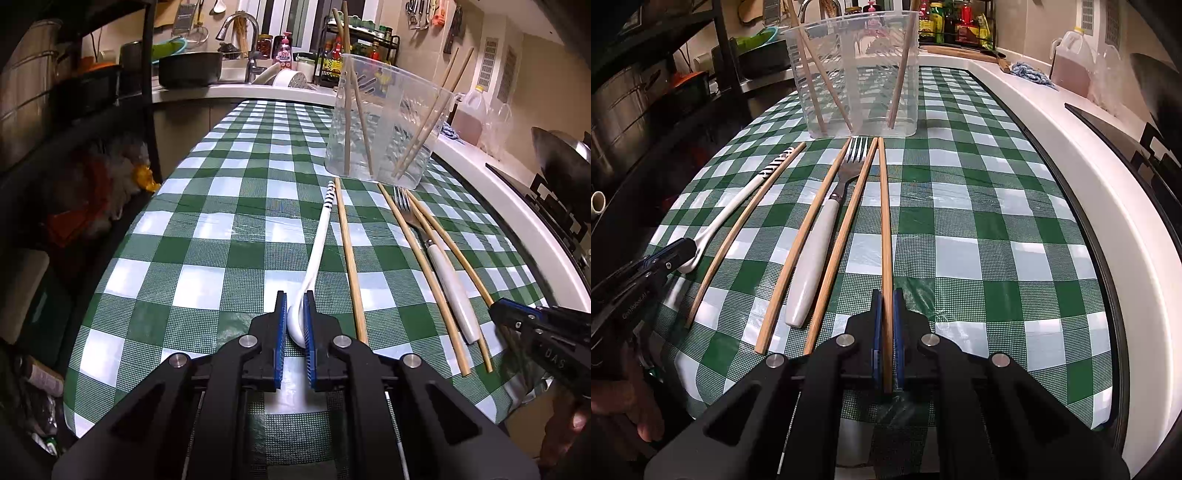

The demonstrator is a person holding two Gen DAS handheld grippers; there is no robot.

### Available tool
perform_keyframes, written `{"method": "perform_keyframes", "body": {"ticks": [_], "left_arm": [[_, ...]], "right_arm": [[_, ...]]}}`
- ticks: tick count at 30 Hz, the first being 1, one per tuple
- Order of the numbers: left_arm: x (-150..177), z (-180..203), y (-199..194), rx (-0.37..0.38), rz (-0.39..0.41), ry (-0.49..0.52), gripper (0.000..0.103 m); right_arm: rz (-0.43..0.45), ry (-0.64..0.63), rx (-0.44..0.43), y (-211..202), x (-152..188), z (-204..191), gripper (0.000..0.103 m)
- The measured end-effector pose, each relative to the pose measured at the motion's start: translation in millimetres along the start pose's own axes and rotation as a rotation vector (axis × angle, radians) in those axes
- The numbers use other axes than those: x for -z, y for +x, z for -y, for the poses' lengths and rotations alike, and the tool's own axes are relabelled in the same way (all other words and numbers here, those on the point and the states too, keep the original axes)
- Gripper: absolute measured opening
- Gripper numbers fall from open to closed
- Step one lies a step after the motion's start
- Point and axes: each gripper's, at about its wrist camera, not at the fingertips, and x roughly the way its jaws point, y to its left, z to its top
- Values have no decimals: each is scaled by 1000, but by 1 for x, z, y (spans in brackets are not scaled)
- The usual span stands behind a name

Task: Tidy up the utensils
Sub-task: 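Close the right tool on a chopstick while the left tool grasps the white spoon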

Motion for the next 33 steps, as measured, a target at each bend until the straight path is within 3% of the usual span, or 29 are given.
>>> {"method": "perform_keyframes", "body": {"ticks": [33], "left_arm": [[1, 7, 5, 26, 12, 20, 11]], "right_arm": [[21, -7, 40, -4, 4, -4, 6]]}}
